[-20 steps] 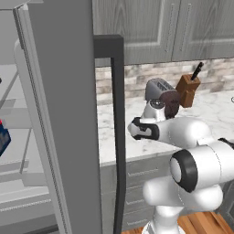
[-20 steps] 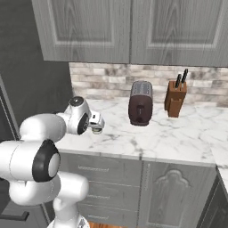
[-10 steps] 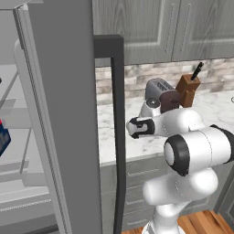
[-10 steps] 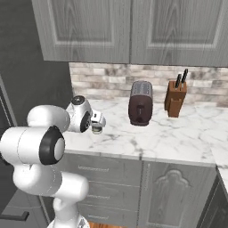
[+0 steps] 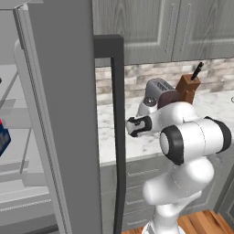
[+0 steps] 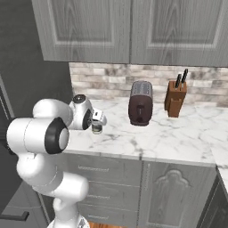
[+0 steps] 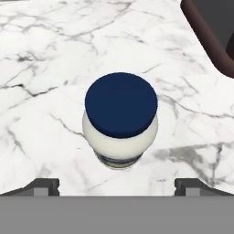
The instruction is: Place the condiment bottle and mayonnaise from the counter to the top shelf of the fridge. If the existing items in the fridge are on the top shelf, move them to other shelves.
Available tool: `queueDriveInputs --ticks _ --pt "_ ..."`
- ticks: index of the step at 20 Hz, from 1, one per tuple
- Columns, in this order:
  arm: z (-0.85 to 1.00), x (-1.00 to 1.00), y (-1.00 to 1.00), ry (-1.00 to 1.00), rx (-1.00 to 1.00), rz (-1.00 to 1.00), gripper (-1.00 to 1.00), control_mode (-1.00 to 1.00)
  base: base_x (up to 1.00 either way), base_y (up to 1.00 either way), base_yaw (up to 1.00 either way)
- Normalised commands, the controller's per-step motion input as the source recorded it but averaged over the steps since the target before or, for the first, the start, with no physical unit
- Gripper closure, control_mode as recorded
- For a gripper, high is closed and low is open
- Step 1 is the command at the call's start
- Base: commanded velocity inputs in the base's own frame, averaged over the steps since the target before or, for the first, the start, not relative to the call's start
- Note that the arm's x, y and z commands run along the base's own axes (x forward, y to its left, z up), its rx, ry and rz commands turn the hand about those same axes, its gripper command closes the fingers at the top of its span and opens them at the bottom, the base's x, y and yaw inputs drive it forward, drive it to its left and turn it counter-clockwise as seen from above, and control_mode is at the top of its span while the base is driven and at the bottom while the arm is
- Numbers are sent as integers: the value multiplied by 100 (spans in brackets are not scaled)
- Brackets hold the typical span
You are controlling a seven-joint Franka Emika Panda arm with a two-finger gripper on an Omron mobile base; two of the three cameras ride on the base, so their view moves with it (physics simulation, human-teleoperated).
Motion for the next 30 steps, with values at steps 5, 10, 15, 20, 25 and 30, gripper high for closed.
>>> queueDriveInputs --ticks 5,10,15,20,25,30 --pt "-11 28 0 0 0 -2 -100 -100 0 0 0" --pt "-9 31 0 0 0 -3 -100 -100 0 0 0" --pt "-8 33 0 0 0 -3 -100 -100 0 0 0" --pt "-9 23 0 0 0 -3 -100 -100 0 0 0" --pt "-9 6 0 0 0 0 100 -100 0 0 0" --pt "2 -1 0 0 0 0 100 -100 0 0 0"
